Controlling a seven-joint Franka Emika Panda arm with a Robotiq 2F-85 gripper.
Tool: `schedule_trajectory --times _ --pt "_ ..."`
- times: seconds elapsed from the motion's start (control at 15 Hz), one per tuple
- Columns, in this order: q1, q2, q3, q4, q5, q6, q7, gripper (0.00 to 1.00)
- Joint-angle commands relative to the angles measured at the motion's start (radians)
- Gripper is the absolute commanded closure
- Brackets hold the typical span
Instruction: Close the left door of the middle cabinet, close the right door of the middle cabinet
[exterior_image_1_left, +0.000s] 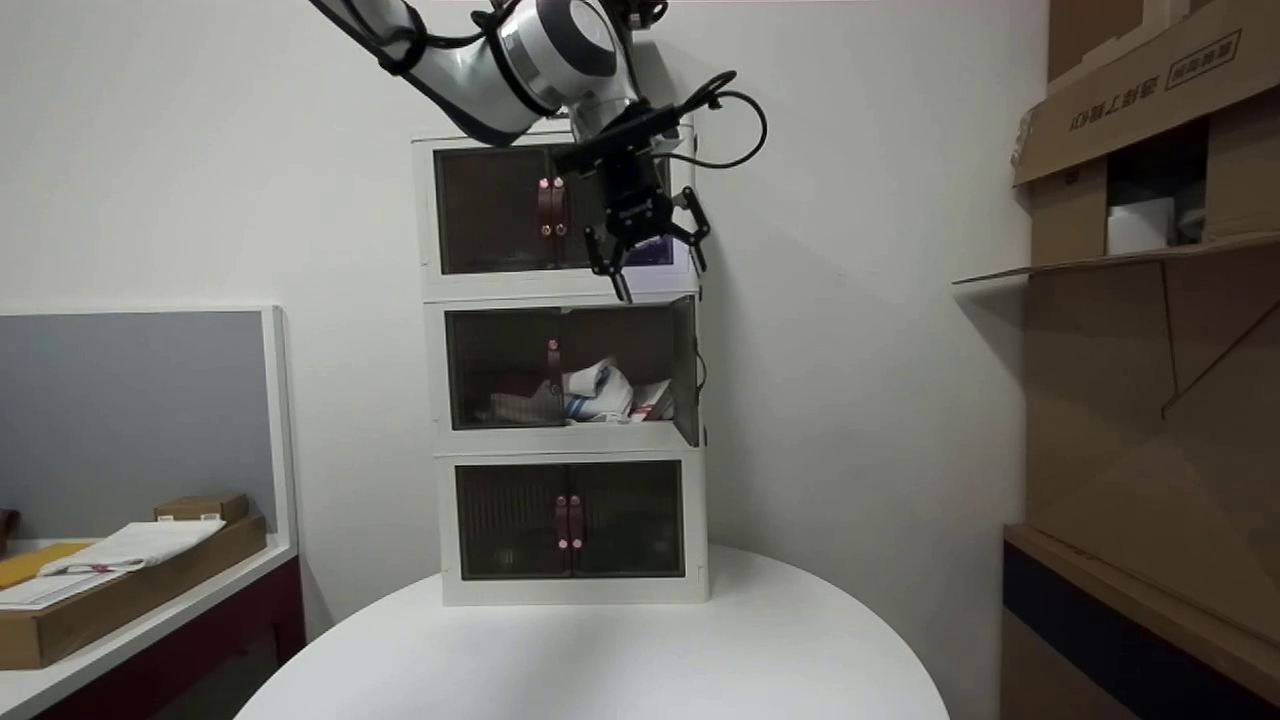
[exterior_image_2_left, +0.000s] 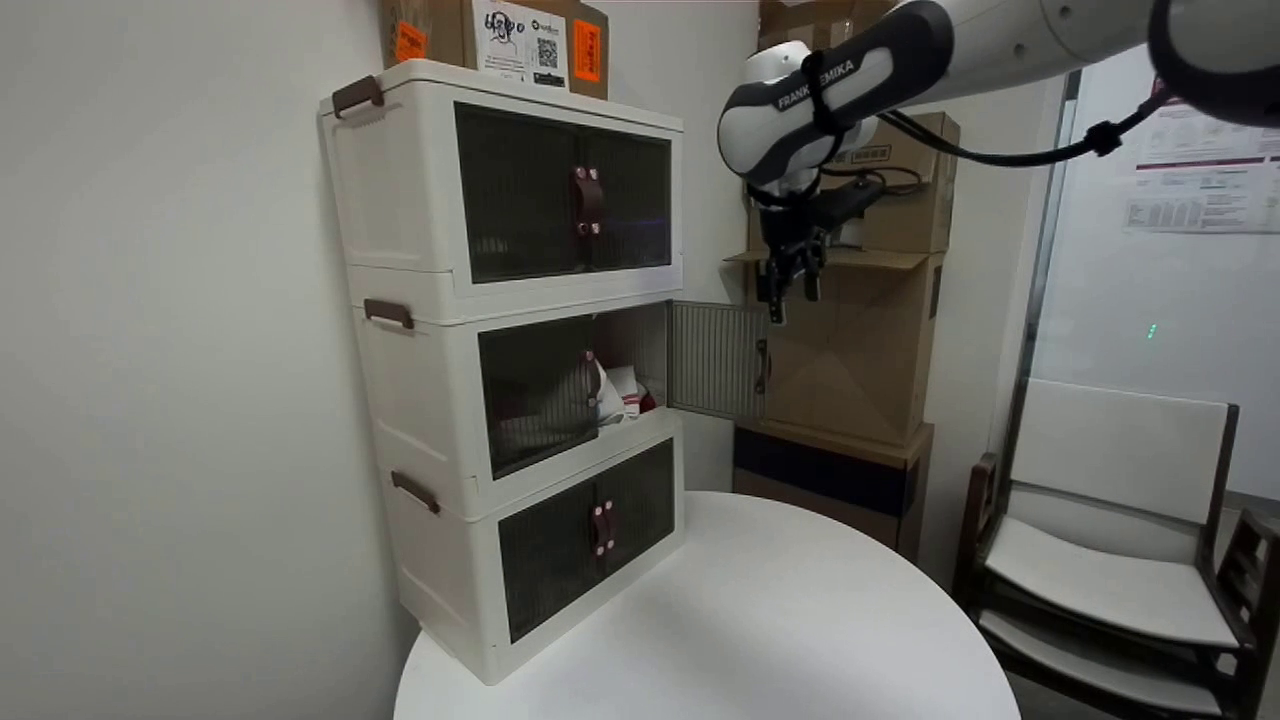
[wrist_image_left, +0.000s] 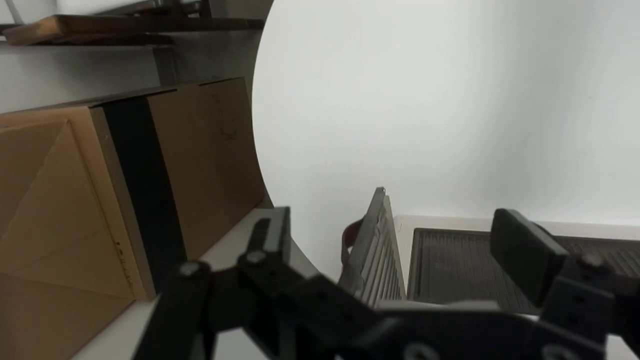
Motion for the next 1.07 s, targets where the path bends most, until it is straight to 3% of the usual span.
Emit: schedule_trajectory --times 0.0,0.53,1.0 --pt "-0.013 0.146 0.029 0.229 0.055 -0.085 -0.028 0.0" --pt "-0.022 0.32 0.047 0.484 0.059 -0.188 -0.034 0.0" --pt "-0.012 0.363 0.064 0.5 0.058 -0.195 -0.081 0.0"
